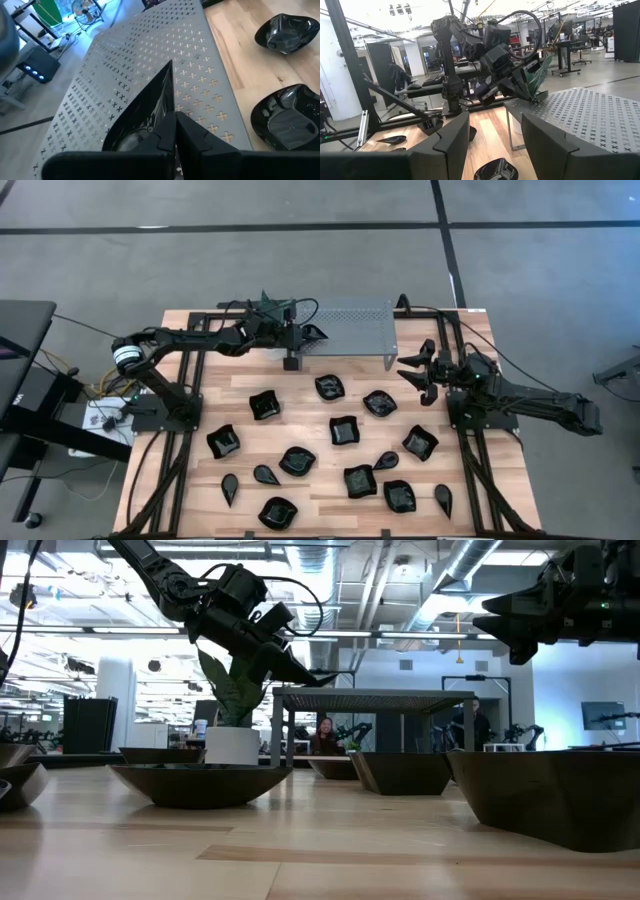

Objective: Pick & Place Mini shaped plates
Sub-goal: Put the drop-shaped plate on the shelf, then stack the drop-shaped plate on top of the drop-shaped plate on the shelf

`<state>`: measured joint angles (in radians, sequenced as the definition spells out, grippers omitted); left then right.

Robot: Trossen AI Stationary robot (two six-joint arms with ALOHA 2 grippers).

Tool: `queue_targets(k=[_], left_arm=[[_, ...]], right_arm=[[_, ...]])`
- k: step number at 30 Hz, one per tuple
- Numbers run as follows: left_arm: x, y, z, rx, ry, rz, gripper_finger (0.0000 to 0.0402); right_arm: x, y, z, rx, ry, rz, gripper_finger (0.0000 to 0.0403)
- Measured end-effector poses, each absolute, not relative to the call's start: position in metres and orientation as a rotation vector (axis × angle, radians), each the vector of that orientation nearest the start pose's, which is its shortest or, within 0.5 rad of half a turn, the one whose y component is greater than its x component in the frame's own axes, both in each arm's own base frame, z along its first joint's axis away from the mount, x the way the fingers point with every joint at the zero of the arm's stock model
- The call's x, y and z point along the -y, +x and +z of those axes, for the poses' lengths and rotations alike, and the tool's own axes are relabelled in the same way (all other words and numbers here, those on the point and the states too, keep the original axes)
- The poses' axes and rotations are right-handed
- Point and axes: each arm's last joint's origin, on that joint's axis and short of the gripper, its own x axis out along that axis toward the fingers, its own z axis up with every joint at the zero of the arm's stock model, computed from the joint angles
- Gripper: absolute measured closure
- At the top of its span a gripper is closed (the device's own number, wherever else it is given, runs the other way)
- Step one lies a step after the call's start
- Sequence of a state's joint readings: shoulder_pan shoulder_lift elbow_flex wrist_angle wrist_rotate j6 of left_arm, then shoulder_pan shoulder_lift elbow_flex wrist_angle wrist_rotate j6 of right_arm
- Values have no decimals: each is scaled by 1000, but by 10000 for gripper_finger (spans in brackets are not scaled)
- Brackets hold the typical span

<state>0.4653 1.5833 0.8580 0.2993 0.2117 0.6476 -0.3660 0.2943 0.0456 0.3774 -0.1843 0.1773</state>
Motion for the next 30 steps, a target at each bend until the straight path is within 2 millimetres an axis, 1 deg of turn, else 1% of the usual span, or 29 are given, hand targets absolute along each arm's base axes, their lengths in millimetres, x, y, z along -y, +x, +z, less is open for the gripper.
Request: queue_targets(k=[5,8,12,15,18,20,25,27,30], left_arm=[[-145,301,210,-468,493,113,392],[-144,301,210,-467,493,109,384],[-141,303,210,-480,504,139,361],[-134,304,214,-483,526,176,336],[-121,305,228,-446,555,194,311],[-109,303,240,-401,573,184,297],[-72,293,274,-286,606,115,273],[-55,286,283,-275,573,67,270],[-27,277,288,-295,445,-15,268]], right_arm=[[36,109,190,138,142,-170,228],[36,109,190,138,142,-171,228],[36,109,190,137,142,-171,228],[36,109,190,137,142,-171,228],[36,109,190,137,142,-172,228],[36,109,190,137,142,-172,228],[36,109,190,138,142,-172,228],[36,109,190,139,142,-171,228],[36,109,191,150,137,-170,228]])
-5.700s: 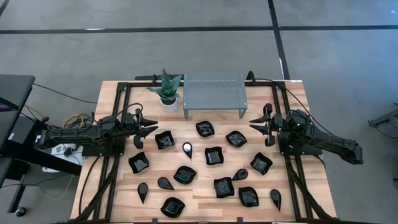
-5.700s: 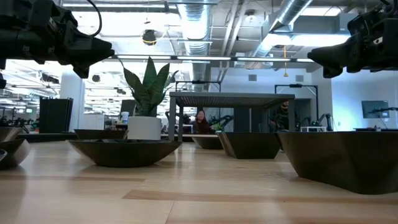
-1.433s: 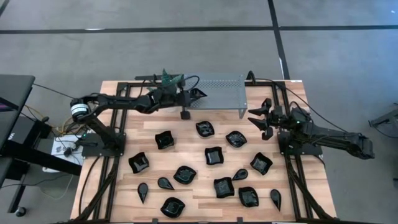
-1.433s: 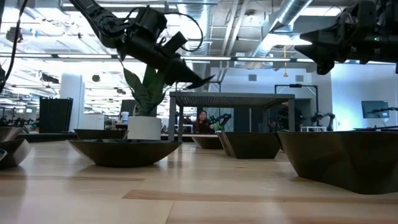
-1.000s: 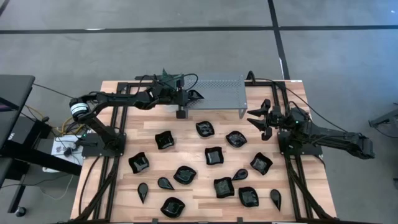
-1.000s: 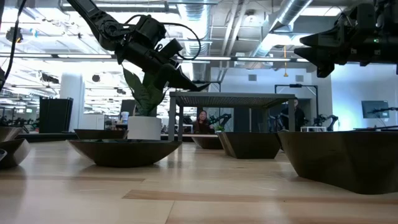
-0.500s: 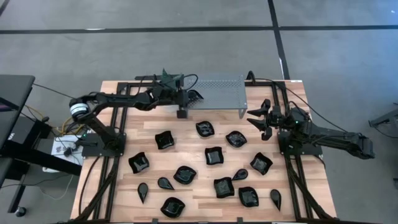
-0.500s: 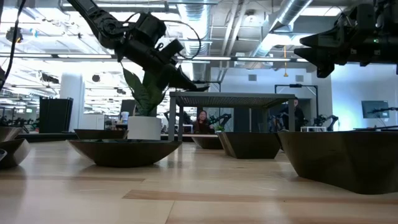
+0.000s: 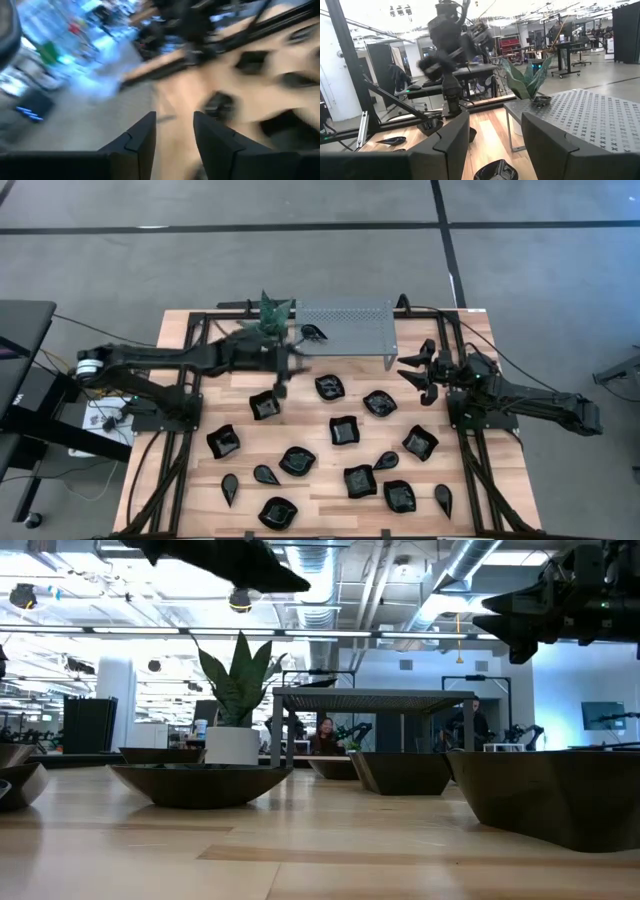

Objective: Pick & Place Mini shaped plates
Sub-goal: Stack the drop-shaped plate on top of the drop-shaped plate on the shelf

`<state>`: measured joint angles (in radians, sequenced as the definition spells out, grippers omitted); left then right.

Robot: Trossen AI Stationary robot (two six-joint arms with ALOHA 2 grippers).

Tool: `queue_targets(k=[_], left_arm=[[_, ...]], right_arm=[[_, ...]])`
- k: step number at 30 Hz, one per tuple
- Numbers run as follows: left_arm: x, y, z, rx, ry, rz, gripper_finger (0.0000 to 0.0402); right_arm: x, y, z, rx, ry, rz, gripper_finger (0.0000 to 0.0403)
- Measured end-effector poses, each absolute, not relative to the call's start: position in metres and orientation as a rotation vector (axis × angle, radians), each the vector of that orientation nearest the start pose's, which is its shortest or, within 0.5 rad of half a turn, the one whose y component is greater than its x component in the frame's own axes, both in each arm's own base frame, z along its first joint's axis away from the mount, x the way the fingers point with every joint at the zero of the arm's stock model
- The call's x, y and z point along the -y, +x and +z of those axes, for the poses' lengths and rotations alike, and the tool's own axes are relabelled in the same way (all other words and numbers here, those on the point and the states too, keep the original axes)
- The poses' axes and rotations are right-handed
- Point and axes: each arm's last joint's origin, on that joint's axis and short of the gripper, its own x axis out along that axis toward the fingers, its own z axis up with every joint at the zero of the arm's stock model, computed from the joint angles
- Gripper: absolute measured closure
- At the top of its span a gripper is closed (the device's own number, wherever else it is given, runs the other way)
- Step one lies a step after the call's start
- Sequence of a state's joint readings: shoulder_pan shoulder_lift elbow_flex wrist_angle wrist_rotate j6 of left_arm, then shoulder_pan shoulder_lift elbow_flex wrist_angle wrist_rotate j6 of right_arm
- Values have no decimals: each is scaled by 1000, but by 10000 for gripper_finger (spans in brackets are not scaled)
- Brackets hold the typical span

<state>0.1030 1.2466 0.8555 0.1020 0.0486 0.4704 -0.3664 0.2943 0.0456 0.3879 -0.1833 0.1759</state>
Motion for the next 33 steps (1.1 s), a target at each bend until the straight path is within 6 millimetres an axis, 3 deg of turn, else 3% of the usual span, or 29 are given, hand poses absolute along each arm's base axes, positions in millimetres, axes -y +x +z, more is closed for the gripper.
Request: queue_targets(k=[9,18,27,33], left_arm=[[69,256,260,-611,82,-299,274],[156,235,216,-873,-143,-283,275],[208,210,168,-1007,-133,-176,275],[220,205,143,-1061,-83,-132,275]], right_arm=[[36,107,201,247,74,-166,228],[34,103,215,380,-89,-180,228],[34,99,222,474,-17,-172,228],[34,112,233,299,99,-115,228]])
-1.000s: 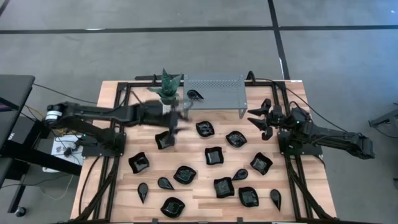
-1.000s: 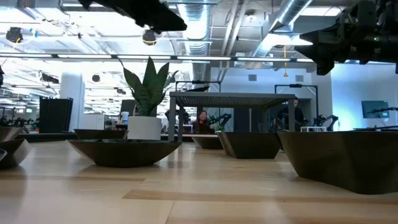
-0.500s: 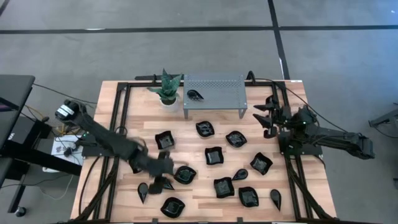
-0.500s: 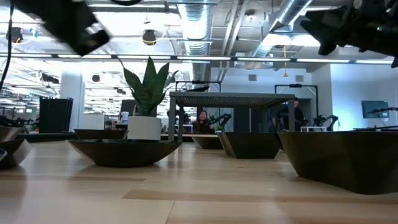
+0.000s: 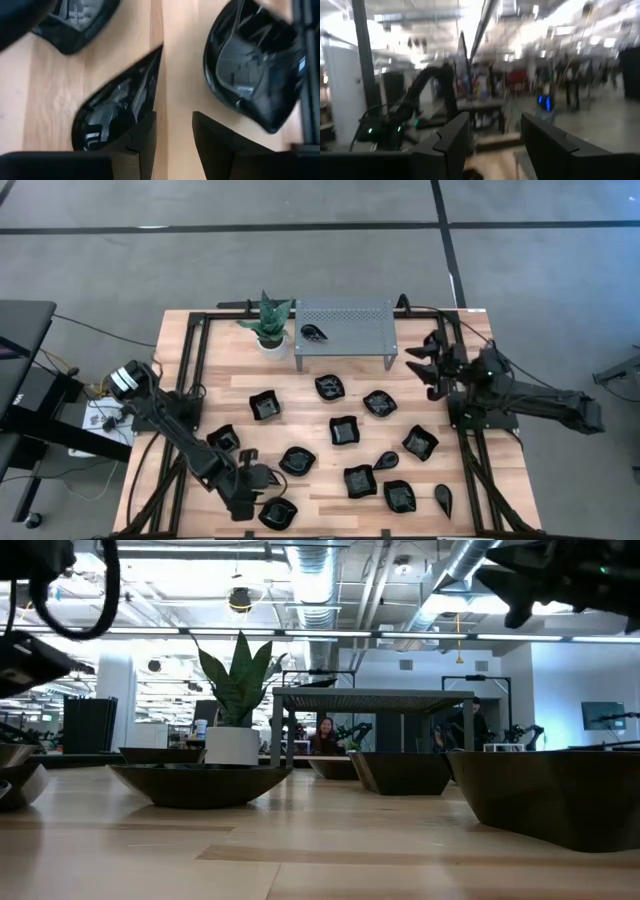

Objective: Pick & Place Mini shaped plates
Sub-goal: Stack the drop-shaped plate on top of the drop-shaped plate on the shelf

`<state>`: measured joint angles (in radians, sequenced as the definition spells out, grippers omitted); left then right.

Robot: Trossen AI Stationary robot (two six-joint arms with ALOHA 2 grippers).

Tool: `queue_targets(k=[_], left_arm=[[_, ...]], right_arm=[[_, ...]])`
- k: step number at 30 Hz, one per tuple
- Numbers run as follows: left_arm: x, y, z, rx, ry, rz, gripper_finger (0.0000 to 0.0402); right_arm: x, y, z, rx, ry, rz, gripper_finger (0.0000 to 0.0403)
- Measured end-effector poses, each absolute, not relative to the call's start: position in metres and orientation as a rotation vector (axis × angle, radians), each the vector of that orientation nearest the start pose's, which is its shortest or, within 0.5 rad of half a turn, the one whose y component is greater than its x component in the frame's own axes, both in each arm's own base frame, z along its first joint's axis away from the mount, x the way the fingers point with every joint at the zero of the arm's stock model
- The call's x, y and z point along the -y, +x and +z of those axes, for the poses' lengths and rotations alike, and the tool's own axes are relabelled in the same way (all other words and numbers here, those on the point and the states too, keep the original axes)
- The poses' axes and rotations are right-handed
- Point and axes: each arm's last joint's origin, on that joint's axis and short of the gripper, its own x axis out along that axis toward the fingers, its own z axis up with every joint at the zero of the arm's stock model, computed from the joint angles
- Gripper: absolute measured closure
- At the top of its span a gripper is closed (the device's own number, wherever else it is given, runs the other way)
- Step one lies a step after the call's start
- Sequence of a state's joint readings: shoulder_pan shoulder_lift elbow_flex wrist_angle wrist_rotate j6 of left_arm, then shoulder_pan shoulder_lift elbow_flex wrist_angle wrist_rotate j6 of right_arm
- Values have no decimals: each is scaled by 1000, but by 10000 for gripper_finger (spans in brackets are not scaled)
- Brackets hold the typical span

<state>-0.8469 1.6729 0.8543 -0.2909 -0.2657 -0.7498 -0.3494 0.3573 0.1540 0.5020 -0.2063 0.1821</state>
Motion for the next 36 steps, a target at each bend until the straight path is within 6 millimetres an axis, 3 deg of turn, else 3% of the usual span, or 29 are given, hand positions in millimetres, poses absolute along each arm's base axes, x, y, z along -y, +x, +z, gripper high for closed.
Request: queue_targets(k=[6,14,20,26,36], left_arm=[[213,211,144,-1031,-83,-80,275],[210,210,163,-968,-108,-94,275],[211,210,153,-996,-79,-74,275],[211,212,142,-1005,-34,-29,275],[210,213,140,-982,-16,5,275]], right_arm=[[33,145,243,56,157,-55,228],[32,188,230,-219,166,-5,228],[37,214,229,-299,182,-6,228],[39,227,222,-351,192,-9,228],[40,230,218,-371,196,-10,228]])
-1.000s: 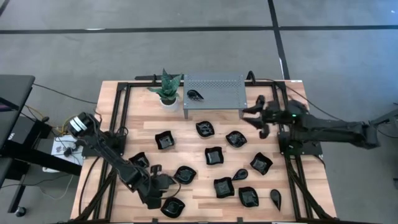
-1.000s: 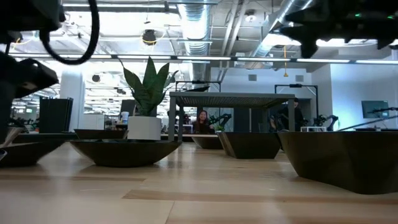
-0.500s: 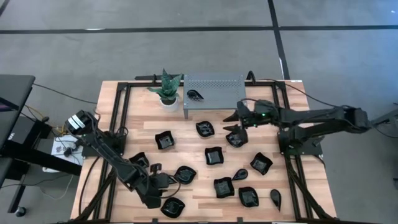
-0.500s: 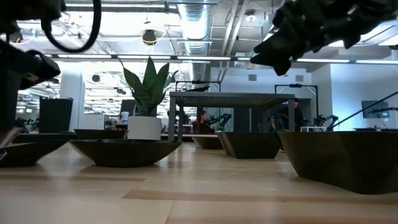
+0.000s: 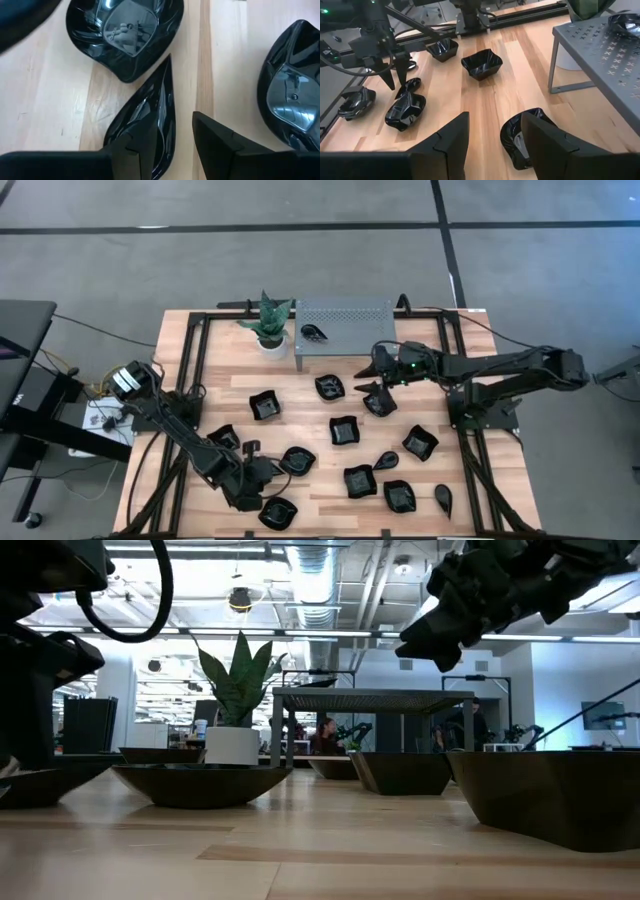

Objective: Pick & Place Mini shaped plates
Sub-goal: Stack the drop-shaped plate on top of the drop-shaped plate on the shelf

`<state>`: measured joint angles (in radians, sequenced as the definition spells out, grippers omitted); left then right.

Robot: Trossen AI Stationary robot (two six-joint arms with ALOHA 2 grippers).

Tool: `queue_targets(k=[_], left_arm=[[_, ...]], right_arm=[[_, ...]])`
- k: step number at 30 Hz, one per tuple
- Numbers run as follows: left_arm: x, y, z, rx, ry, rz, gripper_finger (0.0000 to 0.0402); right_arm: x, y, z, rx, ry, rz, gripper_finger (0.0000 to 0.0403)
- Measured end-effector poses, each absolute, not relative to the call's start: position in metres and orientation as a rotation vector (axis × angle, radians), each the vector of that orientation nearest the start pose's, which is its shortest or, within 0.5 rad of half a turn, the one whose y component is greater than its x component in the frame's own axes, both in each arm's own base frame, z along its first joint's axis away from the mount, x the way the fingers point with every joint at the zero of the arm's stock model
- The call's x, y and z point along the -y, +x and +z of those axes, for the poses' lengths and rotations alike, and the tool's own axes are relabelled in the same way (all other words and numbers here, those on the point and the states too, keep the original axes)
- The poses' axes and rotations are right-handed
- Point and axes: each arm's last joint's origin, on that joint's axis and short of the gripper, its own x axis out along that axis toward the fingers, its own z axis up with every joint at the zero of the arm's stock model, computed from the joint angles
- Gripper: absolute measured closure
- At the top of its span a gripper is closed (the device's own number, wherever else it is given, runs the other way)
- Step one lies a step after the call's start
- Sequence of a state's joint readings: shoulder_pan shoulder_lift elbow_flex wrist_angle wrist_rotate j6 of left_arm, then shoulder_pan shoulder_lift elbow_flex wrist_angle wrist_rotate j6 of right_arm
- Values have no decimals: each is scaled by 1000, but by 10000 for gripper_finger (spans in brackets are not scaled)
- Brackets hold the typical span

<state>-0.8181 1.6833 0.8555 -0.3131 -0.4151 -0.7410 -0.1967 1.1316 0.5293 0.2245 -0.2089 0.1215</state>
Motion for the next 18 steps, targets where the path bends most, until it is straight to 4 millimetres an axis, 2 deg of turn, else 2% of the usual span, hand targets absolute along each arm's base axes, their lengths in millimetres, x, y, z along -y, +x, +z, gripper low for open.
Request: queue_targets(k=[4,9,12,15,18], left_arm=[[211,213,139,-983,-15,6,275],[212,215,123,-1015,17,22,275],[213,216,120,-1009,27,29,279],[213,216,121,-1006,24,27,302],[211,215,124,-1005,31,30,345]], right_arm=[[40,230,218,-370,196,-10,228],[40,230,218,-370,196,-10,228],[40,230,218,-370,196,-10,228],[40,229,218,-369,196,-10,228],[40,229,218,-369,196,-10,228]])
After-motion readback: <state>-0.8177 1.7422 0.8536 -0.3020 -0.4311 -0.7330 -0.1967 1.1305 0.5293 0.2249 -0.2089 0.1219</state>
